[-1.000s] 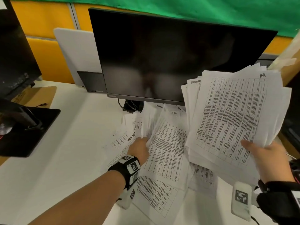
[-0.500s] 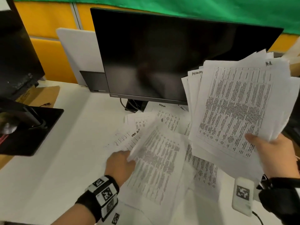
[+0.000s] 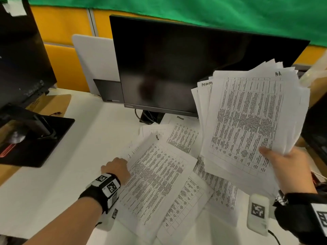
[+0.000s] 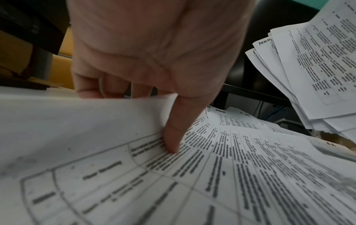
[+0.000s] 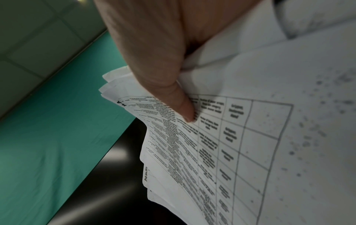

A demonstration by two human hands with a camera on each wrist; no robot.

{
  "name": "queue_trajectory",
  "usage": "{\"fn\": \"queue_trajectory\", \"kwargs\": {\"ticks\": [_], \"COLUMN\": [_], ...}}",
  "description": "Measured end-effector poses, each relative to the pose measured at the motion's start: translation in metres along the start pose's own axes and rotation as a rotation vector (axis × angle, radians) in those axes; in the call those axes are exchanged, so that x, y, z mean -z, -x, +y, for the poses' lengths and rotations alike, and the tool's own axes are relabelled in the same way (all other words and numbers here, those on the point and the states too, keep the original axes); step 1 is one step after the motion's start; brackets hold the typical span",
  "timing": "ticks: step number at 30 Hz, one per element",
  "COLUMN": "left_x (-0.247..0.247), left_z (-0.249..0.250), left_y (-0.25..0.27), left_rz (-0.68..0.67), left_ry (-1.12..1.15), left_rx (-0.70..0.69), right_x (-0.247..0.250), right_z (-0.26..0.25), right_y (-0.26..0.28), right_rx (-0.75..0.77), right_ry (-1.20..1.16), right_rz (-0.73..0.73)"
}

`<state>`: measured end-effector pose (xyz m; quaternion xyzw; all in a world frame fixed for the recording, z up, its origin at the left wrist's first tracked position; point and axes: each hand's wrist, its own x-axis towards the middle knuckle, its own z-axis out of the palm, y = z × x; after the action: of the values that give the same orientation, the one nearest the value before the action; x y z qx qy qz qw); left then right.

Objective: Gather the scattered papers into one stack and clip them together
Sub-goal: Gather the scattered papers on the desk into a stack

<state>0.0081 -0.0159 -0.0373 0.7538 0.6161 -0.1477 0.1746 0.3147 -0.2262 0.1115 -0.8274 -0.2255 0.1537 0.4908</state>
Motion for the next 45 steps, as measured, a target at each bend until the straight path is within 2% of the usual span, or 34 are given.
{"fn": "queue_trajectory", "kwargs": {"ticks": [2, 4, 6, 8, 12, 16, 18, 20, 21, 23, 25, 29, 33, 35, 37, 39, 41, 45], "left_x": [0.006, 0.018, 0.034, 0.048, 0.06, 0.023, -0.005, -0.024, -0.028, -0.029, -0.025, -0.021, -0.015, -0.008, 0.001, 0.009, 0.019, 0.048], "left_z": [0.0, 0.005, 0.016, 0.029, 0.043, 0.042, 0.046, 0.052, 0.055, 0.062, 0.066, 0.069, 0.057, 0.045, 0.026, 0.009, -0.006, -0.024], "left_y": [-0.003, -0.005, -0.008, -0.009, 0.0, 0.017, 0.03, 0.042, 0.047, 0.052, 0.05, 0.044, 0.045, 0.044, 0.041, 0.036, 0.036, 0.038], "left_rz": [0.001, 0.128, 0.316, 0.38, 0.183, -0.022, -0.104, -0.094, -0.072, -0.014, -0.024, -0.068, 0.097, 0.122, 0.062, -0.014, -0.068, -0.15], "left_ry": [-0.02, -0.019, 0.134, 0.311, 0.505, 0.759, 0.621, 0.242, 0.098, 0.009, 0.031, 0.299, 0.66, 0.878, 1.018, 1.037, 1.053, 1.254], "left_rx": [-0.035, -0.118, -0.223, -0.26, -0.132, -0.1, -0.038, 0.009, -0.012, -0.086, -0.128, -0.172, -0.218, -0.241, -0.185, -0.162, -0.213, -0.331], "right_x": [0.002, 0.003, 0.004, 0.004, 0.003, 0.003, 0.001, -0.002, -0.004, -0.008, -0.011, -0.015, -0.007, 0.003, 0.009, 0.014, 0.014, 0.006], "right_z": [0.0, -0.001, -0.003, -0.004, -0.007, -0.007, -0.006, -0.006, -0.006, -0.006, -0.006, -0.007, -0.005, -0.004, -0.001, 0.003, 0.008, 0.012], "right_y": [0.002, 0.003, 0.005, 0.006, 0.01, 0.008, 0.008, 0.009, 0.01, 0.01, 0.01, 0.007, 0.005, 0.002, -0.002, -0.005, -0.005, -0.004], "right_rx": [0.006, 0.013, 0.017, 0.023, 0.031, 0.017, 0.018, 0.03, 0.034, 0.033, 0.035, 0.031, 0.032, 0.027, 0.029, 0.031, 0.007, -0.047], "right_ry": [0.01, 0.015, 0.007, -0.004, -0.007, 0.008, 0.013, 0.007, 0.002, -0.007, -0.012, -0.005, 0.064, 0.107, 0.128, 0.129, 0.097, 0.01], "right_rz": [0.003, 0.009, 0.021, 0.022, 0.015, 0.028, 0.028, 0.022, 0.016, 0.007, 0.001, 0.002, 0.039, 0.053, 0.052, 0.059, 0.035, -0.067]}}
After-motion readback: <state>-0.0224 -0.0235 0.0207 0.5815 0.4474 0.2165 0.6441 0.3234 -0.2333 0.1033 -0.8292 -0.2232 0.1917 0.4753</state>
